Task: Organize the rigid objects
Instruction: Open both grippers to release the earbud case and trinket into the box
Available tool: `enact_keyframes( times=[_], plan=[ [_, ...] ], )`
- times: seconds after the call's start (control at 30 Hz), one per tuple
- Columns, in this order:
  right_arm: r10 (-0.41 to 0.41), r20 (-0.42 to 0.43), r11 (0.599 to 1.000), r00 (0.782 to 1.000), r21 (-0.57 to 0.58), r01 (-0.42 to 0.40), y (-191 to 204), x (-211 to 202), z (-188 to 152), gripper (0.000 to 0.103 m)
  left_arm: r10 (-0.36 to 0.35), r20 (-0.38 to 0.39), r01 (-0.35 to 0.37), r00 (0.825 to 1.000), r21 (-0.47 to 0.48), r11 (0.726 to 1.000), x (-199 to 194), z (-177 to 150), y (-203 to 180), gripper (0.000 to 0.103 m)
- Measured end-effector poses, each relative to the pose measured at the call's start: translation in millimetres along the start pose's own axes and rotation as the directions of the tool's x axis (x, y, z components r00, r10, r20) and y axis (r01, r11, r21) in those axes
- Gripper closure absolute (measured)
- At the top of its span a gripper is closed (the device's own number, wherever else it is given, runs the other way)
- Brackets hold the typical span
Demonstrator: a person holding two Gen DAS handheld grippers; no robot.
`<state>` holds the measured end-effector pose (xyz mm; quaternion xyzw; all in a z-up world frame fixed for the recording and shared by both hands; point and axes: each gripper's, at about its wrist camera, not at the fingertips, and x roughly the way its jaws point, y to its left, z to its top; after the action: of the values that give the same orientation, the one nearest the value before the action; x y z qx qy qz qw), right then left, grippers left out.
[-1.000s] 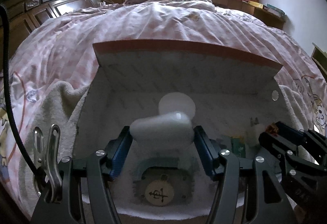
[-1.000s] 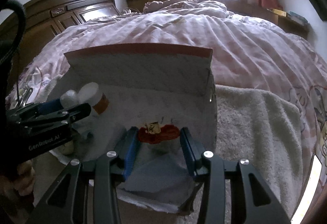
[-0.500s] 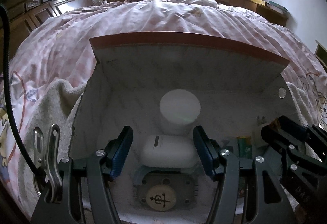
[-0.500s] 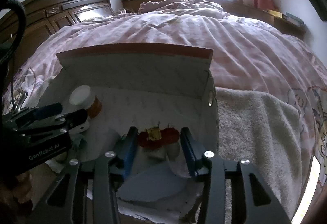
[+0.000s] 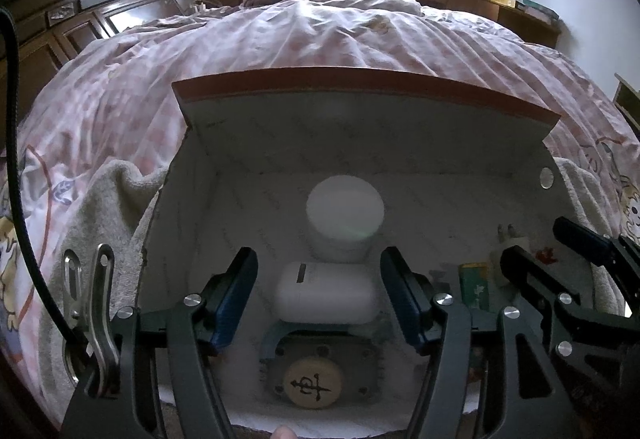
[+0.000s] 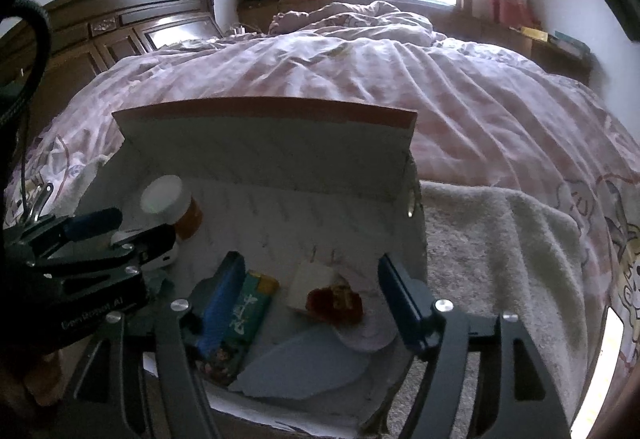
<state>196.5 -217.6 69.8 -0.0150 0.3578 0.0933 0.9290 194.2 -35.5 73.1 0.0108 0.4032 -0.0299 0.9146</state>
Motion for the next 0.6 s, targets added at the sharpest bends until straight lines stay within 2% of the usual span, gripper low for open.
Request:
enact_keyframes(
  times=[0.33, 0.43, 0.6],
  plan=[
    [-0.007, 0.018, 1.000, 1.000, -0.008, 0.007, 3.3, -3.7, 0.2, 0.030, -0.004, -0.003, 0.004, 1.000, -0.009, 1.000, -2.5, -1.5, -0.5, 0.038],
    [0.000, 0.006, 1.000, 1.000, -0.005, 0.000, 3.6, -4.4, 0.2, 0.023, -0.006, 0.000, 0.006, 1.000, -0.018, 1.000, -4.9, -1.9, 0.6, 0.038],
    [0.008, 0.004, 1.000, 1.000, -0.005, -0.008, 6.0, -8.0, -0.2, 0.021, -0.005, 0.009, 0.005, 1.000, -0.022, 1.000, -11.3, -4.2, 2.9, 0.038]
  ],
)
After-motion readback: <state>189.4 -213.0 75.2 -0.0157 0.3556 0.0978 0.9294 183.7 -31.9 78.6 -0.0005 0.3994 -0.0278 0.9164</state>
